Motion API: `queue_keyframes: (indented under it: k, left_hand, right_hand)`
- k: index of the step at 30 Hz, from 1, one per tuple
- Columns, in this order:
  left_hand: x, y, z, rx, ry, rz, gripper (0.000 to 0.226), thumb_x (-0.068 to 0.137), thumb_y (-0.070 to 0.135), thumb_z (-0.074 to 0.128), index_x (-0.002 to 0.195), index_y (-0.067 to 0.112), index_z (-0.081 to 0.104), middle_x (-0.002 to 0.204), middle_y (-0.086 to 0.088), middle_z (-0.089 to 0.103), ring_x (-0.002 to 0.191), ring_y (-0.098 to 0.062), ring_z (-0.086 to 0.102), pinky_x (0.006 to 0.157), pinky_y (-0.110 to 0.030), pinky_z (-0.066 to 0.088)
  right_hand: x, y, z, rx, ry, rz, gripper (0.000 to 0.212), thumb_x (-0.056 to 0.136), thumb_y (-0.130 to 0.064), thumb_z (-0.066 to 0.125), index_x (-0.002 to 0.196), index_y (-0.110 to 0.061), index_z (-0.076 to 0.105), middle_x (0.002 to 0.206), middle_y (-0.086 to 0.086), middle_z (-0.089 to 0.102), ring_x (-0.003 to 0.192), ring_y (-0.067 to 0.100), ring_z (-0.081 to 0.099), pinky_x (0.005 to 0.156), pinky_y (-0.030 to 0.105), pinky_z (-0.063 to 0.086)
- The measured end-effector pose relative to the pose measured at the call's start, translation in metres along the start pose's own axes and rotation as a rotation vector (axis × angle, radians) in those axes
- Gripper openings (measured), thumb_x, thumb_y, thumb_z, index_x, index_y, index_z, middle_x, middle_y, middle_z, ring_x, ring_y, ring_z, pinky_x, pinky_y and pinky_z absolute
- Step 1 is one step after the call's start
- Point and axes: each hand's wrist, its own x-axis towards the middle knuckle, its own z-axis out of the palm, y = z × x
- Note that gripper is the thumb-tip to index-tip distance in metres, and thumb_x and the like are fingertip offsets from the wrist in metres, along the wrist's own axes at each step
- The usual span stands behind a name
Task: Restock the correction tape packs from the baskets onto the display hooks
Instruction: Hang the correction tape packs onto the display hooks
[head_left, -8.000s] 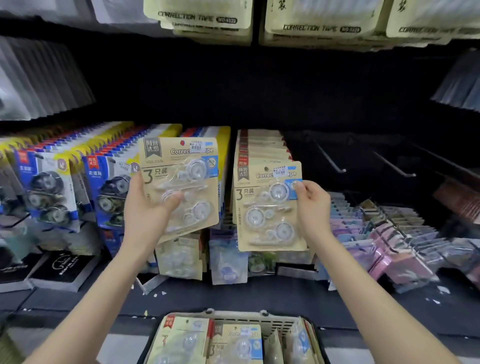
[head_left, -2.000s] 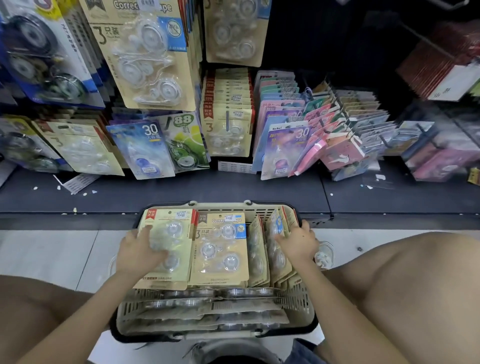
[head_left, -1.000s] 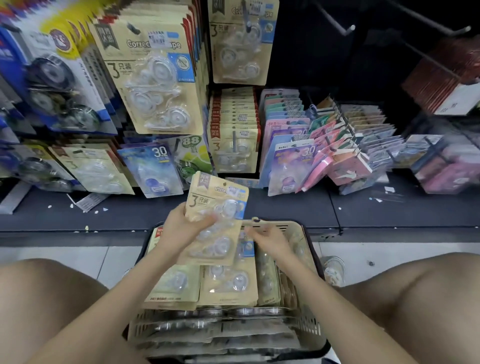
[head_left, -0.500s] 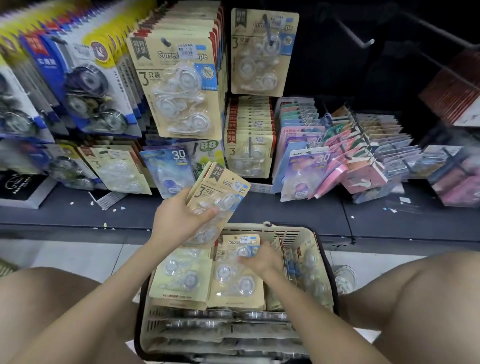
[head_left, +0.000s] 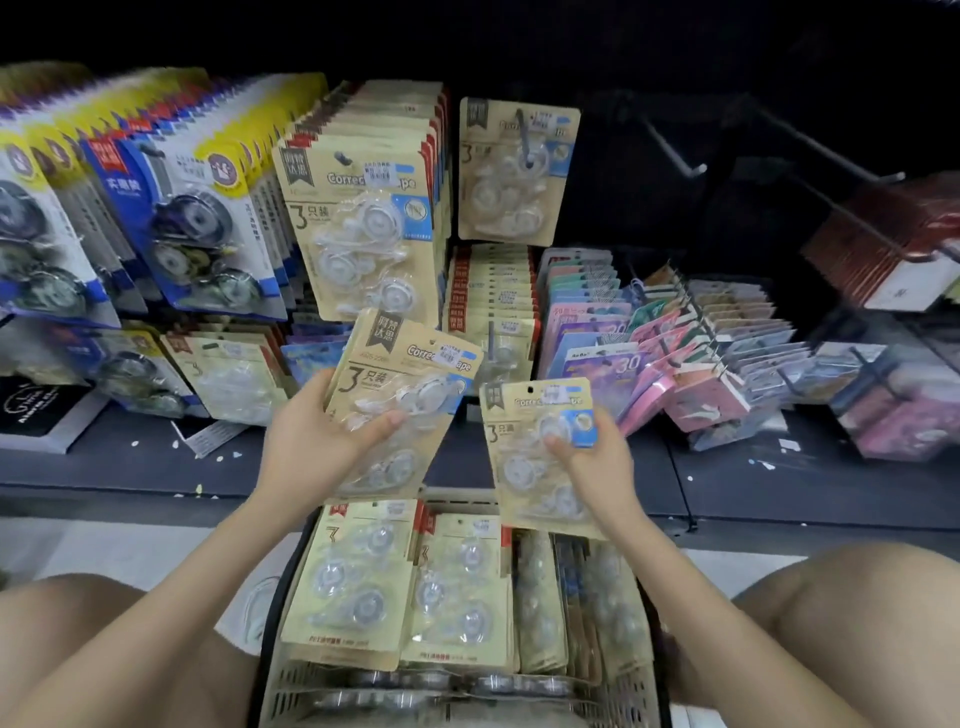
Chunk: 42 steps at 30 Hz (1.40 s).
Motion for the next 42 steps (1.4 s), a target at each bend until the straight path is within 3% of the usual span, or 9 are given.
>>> queue_keyframes:
  k: [6, 8, 13, 19, 24, 28, 35, 38, 42]
  left_hand:
    - [0.024, 0.056, -0.023, -0.215, 0.203, 0.179, 0.042, 0.075, 0.021, 0.083, 0.109, 0.022, 0.058, 0.102, 0.017, 0.064, 0.098, -0.009, 0.063, 0.088, -0.022, 0.047]
    - [0.034, 0.074, -0.035, -0.269, 0.291, 0.228, 0.042, 0.076, 0.023, 0.082, 0.111, 0.023, 0.057, 0.102, 0.019, 0.063, 0.098, -0.006, 0.063, 0.087, -0.016, 0.048]
    - [0.064, 0.109, -0.059, -0.368, 0.377, 0.311, 0.039, 0.079, 0.026, 0.081, 0.103, 0.041, 0.055, 0.108, 0.015, 0.066, 0.106, -0.010, 0.065, 0.100, -0.040, 0.050]
    - [0.089, 0.126, -0.066, -0.377, 0.394, 0.355, 0.037, 0.081, 0.027, 0.080, 0.109, 0.033, 0.056, 0.112, 0.011, 0.066, 0.107, -0.010, 0.064, 0.100, -0.040, 0.050]
    - [0.104, 0.127, -0.064, -0.408, 0.369, 0.345, 0.036, 0.080, 0.027, 0.081, 0.105, 0.036, 0.057, 0.109, 0.013, 0.068, 0.103, -0.007, 0.066, 0.095, -0.035, 0.052]
    - [0.114, 0.127, -0.062, -0.414, 0.327, 0.338, 0.039, 0.078, 0.028, 0.081, 0.110, 0.031, 0.058, 0.110, 0.010, 0.069, 0.103, -0.007, 0.066, 0.093, -0.032, 0.052]
    - [0.132, 0.136, -0.063, -0.481, 0.303, 0.317, 0.041, 0.076, 0.027, 0.081, 0.111, 0.029, 0.059, 0.109, 0.011, 0.070, 0.100, -0.004, 0.068, 0.087, -0.026, 0.052]
    - [0.139, 0.142, -0.065, -0.509, 0.301, 0.311, 0.042, 0.072, 0.031, 0.079, 0.109, 0.029, 0.059, 0.104, 0.013, 0.070, 0.096, -0.002, 0.068, 0.081, -0.020, 0.051]
    - [0.152, 0.146, -0.069, -0.524, 0.296, 0.297, 0.041, 0.076, 0.021, 0.079, 0.113, 0.020, 0.061, 0.104, 0.010, 0.071, 0.092, -0.001, 0.069, 0.073, -0.013, 0.051]
  right_hand:
    - [0.019, -0.119, -0.052, 0.188, 0.146, -0.385, 0.045, 0.085, -0.016, 0.075, 0.119, -0.025, 0.046, 0.103, -0.016, 0.062, 0.090, -0.006, 0.062, 0.079, 0.016, 0.049]
    - [0.028, -0.146, -0.056, 0.184, 0.137, -0.452, 0.056, 0.083, -0.018, 0.077, 0.125, -0.027, 0.041, 0.103, -0.013, 0.064, 0.091, -0.003, 0.065, 0.080, 0.020, 0.052]
    - [0.057, -0.177, -0.045, 0.143, 0.039, -0.459, 0.057, 0.081, -0.012, 0.078, 0.128, -0.025, 0.047, 0.098, -0.010, 0.070, 0.089, 0.005, 0.069, 0.082, 0.036, 0.059]
    - [0.073, -0.179, -0.035, 0.207, 0.013, -0.470, 0.056, 0.081, -0.009, 0.078, 0.124, -0.030, 0.049, 0.100, -0.006, 0.071, 0.090, 0.008, 0.070, 0.077, 0.032, 0.059]
    - [0.082, -0.167, -0.037, 0.256, 0.027, -0.431, 0.047, 0.087, -0.021, 0.074, 0.123, -0.039, 0.050, 0.107, -0.001, 0.072, 0.096, 0.017, 0.071, 0.083, 0.051, 0.058]
    - [0.091, -0.163, -0.033, 0.244, 0.019, -0.411, 0.041, 0.087, -0.031, 0.069, 0.119, -0.049, 0.050, 0.116, -0.002, 0.069, 0.103, 0.019, 0.069, 0.085, 0.054, 0.056]
    - [0.141, -0.174, -0.023, 0.558, -0.082, -0.109, 0.037, 0.091, -0.006, 0.065, 0.127, -0.012, 0.057, 0.110, 0.011, 0.073, 0.098, 0.027, 0.072, 0.085, 0.046, 0.058]
    - [0.174, -0.179, -0.015, 0.667, -0.124, 0.013, 0.027, 0.092, 0.001, 0.060, 0.117, -0.009, 0.061, 0.110, 0.014, 0.072, 0.099, 0.030, 0.071, 0.088, 0.048, 0.057]
    - [0.220, -0.188, 0.002, 0.639, -0.044, 0.084, 0.036, 0.092, 0.000, 0.063, 0.127, -0.008, 0.056, 0.113, 0.012, 0.070, 0.102, 0.027, 0.068, 0.089, 0.045, 0.056]
